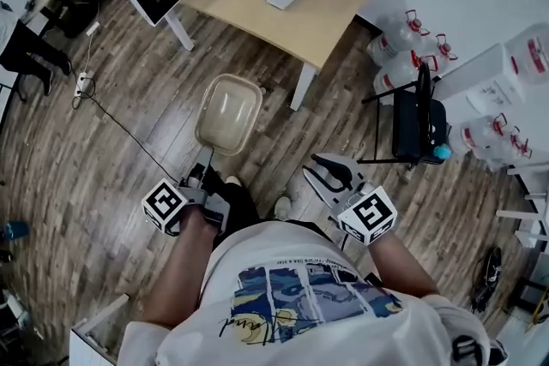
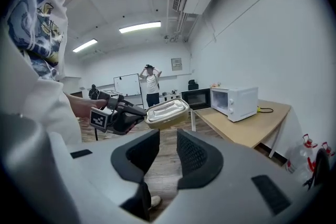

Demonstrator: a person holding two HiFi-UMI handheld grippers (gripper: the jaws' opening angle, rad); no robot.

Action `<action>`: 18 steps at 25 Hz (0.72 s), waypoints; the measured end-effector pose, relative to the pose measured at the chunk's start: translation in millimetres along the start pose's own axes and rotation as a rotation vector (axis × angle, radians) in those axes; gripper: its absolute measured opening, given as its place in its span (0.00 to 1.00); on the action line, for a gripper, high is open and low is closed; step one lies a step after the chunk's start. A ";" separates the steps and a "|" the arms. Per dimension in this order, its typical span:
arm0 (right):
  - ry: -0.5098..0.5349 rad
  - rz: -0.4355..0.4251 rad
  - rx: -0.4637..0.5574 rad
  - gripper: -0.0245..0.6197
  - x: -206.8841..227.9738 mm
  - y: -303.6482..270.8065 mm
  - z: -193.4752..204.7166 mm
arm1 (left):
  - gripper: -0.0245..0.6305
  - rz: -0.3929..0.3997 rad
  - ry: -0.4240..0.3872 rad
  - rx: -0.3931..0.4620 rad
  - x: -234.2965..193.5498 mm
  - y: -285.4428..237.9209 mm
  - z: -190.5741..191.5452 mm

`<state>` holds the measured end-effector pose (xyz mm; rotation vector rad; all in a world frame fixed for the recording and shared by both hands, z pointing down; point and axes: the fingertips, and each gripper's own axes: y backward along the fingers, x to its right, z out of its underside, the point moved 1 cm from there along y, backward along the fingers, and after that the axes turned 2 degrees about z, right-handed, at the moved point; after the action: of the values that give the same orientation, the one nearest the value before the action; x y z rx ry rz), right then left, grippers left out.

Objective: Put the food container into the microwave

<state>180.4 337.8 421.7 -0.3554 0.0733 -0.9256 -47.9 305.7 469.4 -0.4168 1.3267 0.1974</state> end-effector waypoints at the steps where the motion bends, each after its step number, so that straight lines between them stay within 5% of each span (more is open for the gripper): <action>1: -0.008 0.000 -0.003 0.19 2.6 0.2 2.5 | 0.11 -0.014 0.009 0.003 -2.0 -2.8 0.3; 8: -0.030 0.055 -0.001 0.17 45.9 -22.0 1.0 | 0.11 0.022 -0.009 -0.013 -1.7 -69.5 -35.0; 11: -0.028 0.106 0.011 0.08 69.3 -47.0 -16.3 | 0.11 0.021 0.010 0.005 -2.8 -104.6 -70.4; 18: -0.002 0.152 0.001 0.05 115.2 -122.3 -70.5 | 0.11 0.048 0.010 0.003 3.3 -195.0 -152.2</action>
<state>140.9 160.6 406.3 -0.3452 0.0964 -0.7743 -110.9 66.5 473.9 -0.3838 1.3480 0.2338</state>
